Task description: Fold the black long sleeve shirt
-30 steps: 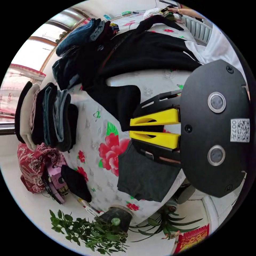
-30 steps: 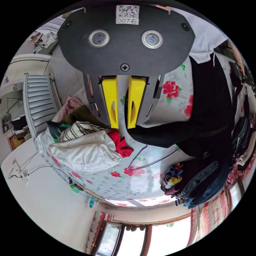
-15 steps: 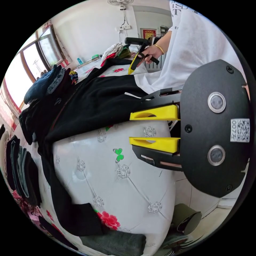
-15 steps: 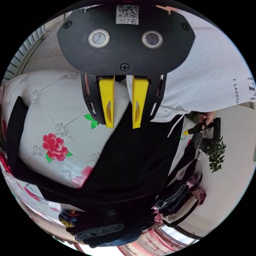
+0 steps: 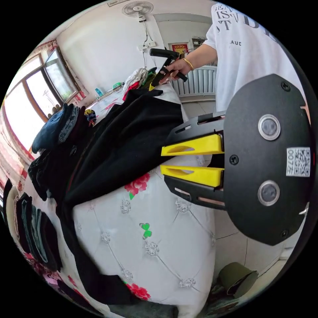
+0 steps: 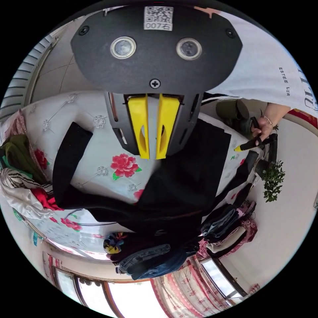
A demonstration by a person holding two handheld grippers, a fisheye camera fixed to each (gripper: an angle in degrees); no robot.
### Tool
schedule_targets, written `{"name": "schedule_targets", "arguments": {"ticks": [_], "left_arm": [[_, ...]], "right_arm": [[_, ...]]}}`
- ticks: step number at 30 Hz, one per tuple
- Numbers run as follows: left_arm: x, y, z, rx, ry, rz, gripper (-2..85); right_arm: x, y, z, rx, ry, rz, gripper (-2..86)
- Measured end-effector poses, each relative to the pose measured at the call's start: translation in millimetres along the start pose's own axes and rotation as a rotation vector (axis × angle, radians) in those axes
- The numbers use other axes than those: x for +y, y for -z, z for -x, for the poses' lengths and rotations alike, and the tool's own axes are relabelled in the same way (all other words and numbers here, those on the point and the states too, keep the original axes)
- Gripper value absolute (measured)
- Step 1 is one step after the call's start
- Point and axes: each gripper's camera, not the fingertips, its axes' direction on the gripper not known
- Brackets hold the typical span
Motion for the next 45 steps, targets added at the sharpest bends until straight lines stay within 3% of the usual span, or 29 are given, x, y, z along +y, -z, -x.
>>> {"name": "schedule_targets", "arguments": {"ticks": [4, 7, 11, 13, 19, 26, 31, 33, 36, 41, 45], "left_arm": [[10, -6, 42, 0.091, 0.169, 0.013, 7.2], [-5, -11, 46, 0.065, 0.138, 0.032, 7.6], [-38, -24, 40, 0.084, 0.084, 0.048, 7.8], [-52, -29, 37, 0.087, 0.063, 0.063, 8.2], [-74, -29, 53, 0.218, 0.105, 0.048, 10.7], [-77, -18, 84, 0.273, 0.210, -0.029, 7.0], [-115, -33, 48, 0.091, 0.055, 0.056, 2.0], [-123, -31, 48, 0.112, 0.047, 0.077, 0.8], [-117, 3, 68, 0.250, 0.085, 0.006, -0.3], [-68, 109, 94, 0.263, 0.009, -0.079, -0.8], [-42, 121, 120, 0.199, 0.106, 0.036, -0.8]], "right_arm": [[33, -19, -10, -0.048, -0.024, 0.076, 4.2], [47, -43, 0, -0.121, -0.027, 0.143, 4.9], [50, -62, 27, 0.098, 0.073, 0.199, 1.8], [41, -59, 29, 0.073, 0.112, 0.231, 0.8], [18, 8, -18, -0.073, -0.009, -0.008, -0.1], [17, 18, -55, -0.165, -0.129, -0.056, -0.2], [6, 17, -61, -0.208, -0.166, -0.077, -0.2], [2, 20, -60, -0.197, -0.161, -0.086, -0.2], [-1, 32, -61, -0.227, -0.134, -0.103, -0.2], [22, 54, -47, -0.314, 0.046, -0.064, -0.3], [57, 23, -33, -0.276, 0.066, 0.093, -0.3]]}}
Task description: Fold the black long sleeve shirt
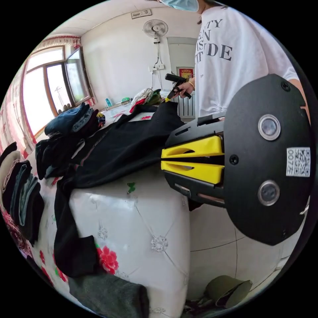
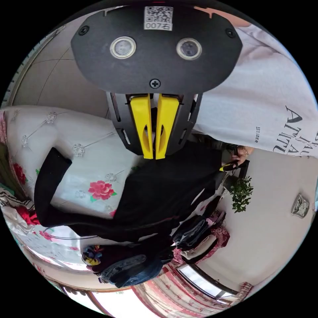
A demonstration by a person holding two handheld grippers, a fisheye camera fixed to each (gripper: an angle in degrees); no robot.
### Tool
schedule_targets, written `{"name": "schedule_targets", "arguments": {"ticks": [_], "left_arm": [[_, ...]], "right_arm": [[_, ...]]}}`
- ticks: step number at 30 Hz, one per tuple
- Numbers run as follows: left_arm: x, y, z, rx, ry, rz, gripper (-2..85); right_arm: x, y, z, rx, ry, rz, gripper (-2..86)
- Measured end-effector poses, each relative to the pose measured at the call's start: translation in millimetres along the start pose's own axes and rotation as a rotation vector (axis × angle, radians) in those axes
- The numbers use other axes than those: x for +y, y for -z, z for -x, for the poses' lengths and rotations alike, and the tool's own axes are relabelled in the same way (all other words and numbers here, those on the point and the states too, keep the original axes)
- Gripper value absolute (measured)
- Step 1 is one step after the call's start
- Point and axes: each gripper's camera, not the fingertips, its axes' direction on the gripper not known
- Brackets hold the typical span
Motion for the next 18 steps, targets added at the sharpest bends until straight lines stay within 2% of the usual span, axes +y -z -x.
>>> {"name": "schedule_targets", "arguments": {"ticks": [2, 5, 7, 9, 12, 18], "left_arm": [[13, -13, 13, -0.039, 0.078, 0.031, -0.8], [22, -39, 3, -0.182, 0.079, 0.084, -0.7], [25, -51, 0, -0.201, 0.116, 0.077, -0.4], [28, -53, 0, -0.216, 0.183, 0.042, 0.2], [32, -32, -7, -0.263, 0.247, -0.061, 4.0], [7, 22, -36, -0.401, 0.231, -0.245, 7.8]], "right_arm": [[22, -30, -5, -0.032, -0.055, 0.121, -0.3], [41, -45, 4, 0.052, -0.025, 0.167, -0.3], [46, -49, 1, 0.056, -0.059, 0.165, -0.2], [47, -51, -2, 0.038, -0.096, 0.171, -0.2], [40, -44, 3, 0.160, -0.093, 0.153, -0.1], [-9, -38, 50, 0.304, 0.119, 0.055, -0.1]]}}
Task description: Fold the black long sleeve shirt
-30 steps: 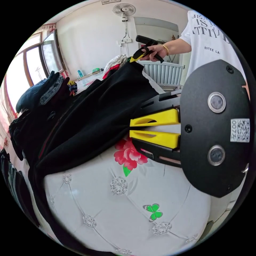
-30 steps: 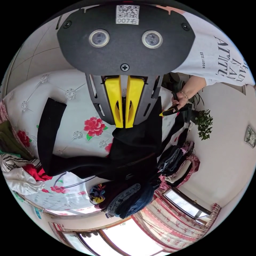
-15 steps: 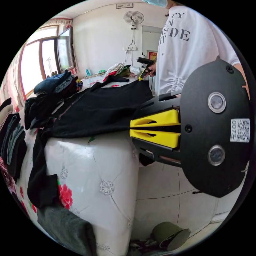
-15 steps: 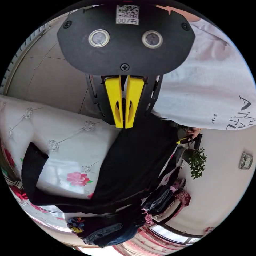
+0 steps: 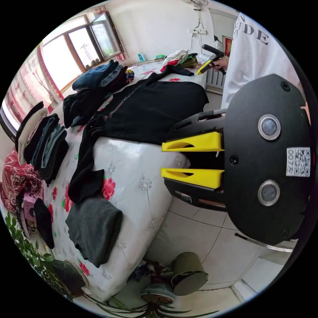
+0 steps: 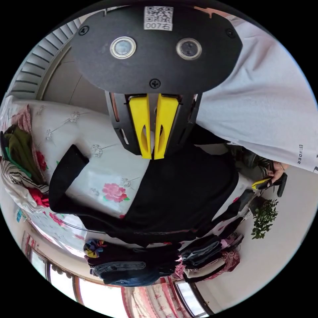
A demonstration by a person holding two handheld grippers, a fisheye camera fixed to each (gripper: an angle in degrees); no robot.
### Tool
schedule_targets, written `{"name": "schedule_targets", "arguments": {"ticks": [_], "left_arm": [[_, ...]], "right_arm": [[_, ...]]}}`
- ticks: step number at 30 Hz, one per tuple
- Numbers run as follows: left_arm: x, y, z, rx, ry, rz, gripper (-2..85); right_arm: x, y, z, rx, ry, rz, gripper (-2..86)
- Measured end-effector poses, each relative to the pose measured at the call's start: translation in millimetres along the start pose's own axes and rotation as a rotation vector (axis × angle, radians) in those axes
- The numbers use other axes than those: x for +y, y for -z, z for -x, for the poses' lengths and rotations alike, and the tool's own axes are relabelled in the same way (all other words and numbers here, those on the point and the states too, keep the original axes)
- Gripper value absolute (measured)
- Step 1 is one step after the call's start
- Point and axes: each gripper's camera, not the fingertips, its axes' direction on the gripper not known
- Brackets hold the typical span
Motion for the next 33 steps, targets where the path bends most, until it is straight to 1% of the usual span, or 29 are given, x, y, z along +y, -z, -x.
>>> {"name": "schedule_targets", "arguments": {"ticks": [2, 5, 9, 11, 16, 17, 18, 21, 22, 23, 24, 26, 27, 29, 30, 31, 32, 33], "left_arm": [[-31, 4, -8, -0.053, -0.043, -0.043, 8.7], [-82, -4, -23, -0.130, -0.127, -0.049, 10.0], [-144, -31, -48, -0.244, -0.292, -0.015, 11.1], [-178, -59, -59, -0.342, -0.394, 0.038, 11.1], [-230, -112, -38, -0.458, -0.425, 0.176, 10.9], [-239, -115, -31, -0.421, -0.447, 0.201, 9.7], [-243, -112, -27, -0.405, -0.444, 0.169, 9.1], [-264, -104, -9, -0.363, -0.435, 0.179, 3.2], [-272, -101, -2, -0.319, -0.448, 0.216, 1.5], [-281, -90, 7, -0.222, -0.442, 0.237, 0.8], [-286, -80, 12, -0.156, -0.426, 0.219, 0.6], [-302, -18, 41, 0.142, -0.348, 0.067, 0.1], [-306, 1, 51, 0.185, -0.321, 0.010, 0.0], [-313, 81, 105, 0.327, -0.203, -0.232, -0.3], [-313, 101, 123, 0.361, -0.163, -0.296, -0.3], [-311, 132, 156, 0.422, -0.084, -0.402, -0.4], [-309, 155, 187, 0.423, 0.008, -0.465, -0.4], [-307, 164, 200, 0.407, 0.047, -0.490, -0.5]], "right_arm": [[-30, -8, 22, 0.030, 0.059, -0.016, -0.1], [-66, -23, 49, 0.031, 0.071, -0.002, -0.2], [-95, -48, 78, 0.007, 0.051, 0.051, -0.3], [-107, -65, 93, 0.007, 0.059, 0.112, -0.3], [-127, -77, 109, 0.021, -0.013, 0.142, -0.3], [-132, -78, 113, 0.033, -0.029, 0.142, -0.3], [-134, -78, 114, 0.039, -0.038, 0.142, -0.3], [-142, -78, 118, 0.055, -0.103, 0.125, -0.3], [-144, -78, 119, 0.053, -0.136, 0.111, -0.3], [-146, -77, 119, 0.041, -0.171, 0.103, -0.3], [-146, -76, 118, 0.034, -0.187, 0.099, -0.3], [-151, -70, 118, 0.024, -0.225, 0.072, -0.3], [-152, -68, 118, 0.023, -0.228, 0.064, -0.3], [-160, -60, 119, 0.034, -0.229, 0.039, -0.3], [-161, -58, 119, 0.038, -0.229, 0.031, -0.3], [-165, -54, 119, 0.037, -0.226, 0.015, -0.3], [-168, -51, 119, 0.031, -0.222, 0.004, -0.3], [-169, -50, 120, 0.029, -0.221, -0.001, -0.3]]}}
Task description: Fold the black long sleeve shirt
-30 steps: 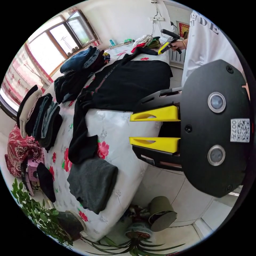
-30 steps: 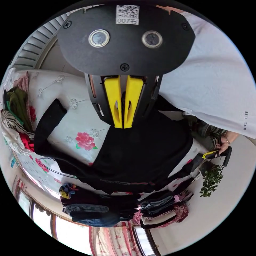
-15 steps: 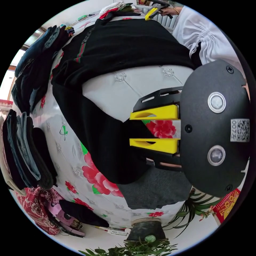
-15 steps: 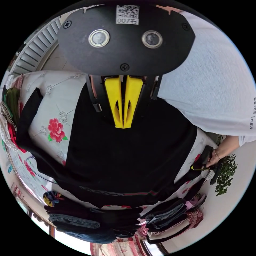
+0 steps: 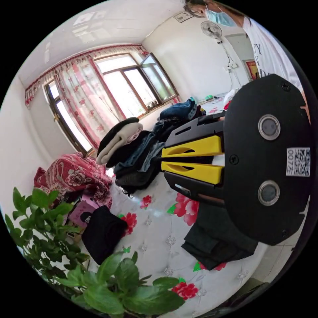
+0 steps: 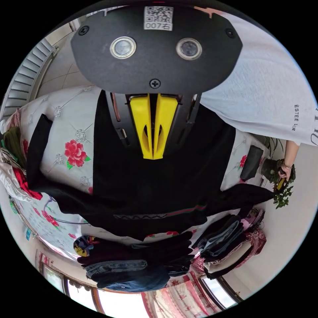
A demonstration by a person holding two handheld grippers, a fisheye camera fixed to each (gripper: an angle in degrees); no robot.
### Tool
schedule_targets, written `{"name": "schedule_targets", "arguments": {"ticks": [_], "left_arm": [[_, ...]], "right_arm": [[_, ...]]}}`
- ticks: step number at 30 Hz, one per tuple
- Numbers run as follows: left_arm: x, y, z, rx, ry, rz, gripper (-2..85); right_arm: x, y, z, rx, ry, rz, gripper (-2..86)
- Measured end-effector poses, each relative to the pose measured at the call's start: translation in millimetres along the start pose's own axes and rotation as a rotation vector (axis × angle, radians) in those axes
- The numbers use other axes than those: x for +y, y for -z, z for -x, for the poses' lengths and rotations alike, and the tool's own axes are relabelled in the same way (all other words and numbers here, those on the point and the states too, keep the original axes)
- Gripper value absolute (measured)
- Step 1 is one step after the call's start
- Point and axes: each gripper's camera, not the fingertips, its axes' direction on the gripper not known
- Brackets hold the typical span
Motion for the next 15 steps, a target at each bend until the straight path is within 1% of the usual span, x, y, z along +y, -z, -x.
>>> {"name": "schedule_targets", "arguments": {"ticks": [2, 4, 6, 9, 11, 12, 13, 14, 15], "left_arm": [[-6, 34, 21, -0.040, 0.072, -0.096, -0.6], [-3, 41, 28, -0.029, 0.120, -0.124, -0.6], [2, 36, 21, 0.022, 0.109, -0.121, -0.6], [10, 21, -26, 0.143, 0.013, -0.117, -0.5], [15, 12, -105, 0.353, -0.191, -0.118, -0.3], [19, 10, -131, 0.418, -0.256, -0.114, -0.2], [31, 0, -186, 0.555, -0.391, -0.074, 0.1], [51, -17, -241, 0.702, -0.500, 0.018, 0.5], [65, -27, -268, 0.777, -0.546, 0.078, 0.8]], "right_arm": [[-1, 3, 4, -0.011, 0.011, -0.031, -0.3], [0, 2, 6, -0.013, 0.016, -0.036, -0.3], [0, -2, 7, -0.024, 0.021, -0.022, -0.3], [-1, -2, 6, -0.032, 0.012, -0.015, -0.3], [0, 8, 4, -0.041, 0.010, -0.055, -0.3], [0, 11, 3, -0.045, 0.008, -0.066, -0.3], [0, 17, 1, -0.050, 0.003, -0.088, -0.3], [0, 22, -2, -0.052, -0.009, -0.110, -0.3], [1, 25, -3, -0.055, -0.017, -0.123, -0.3]]}}
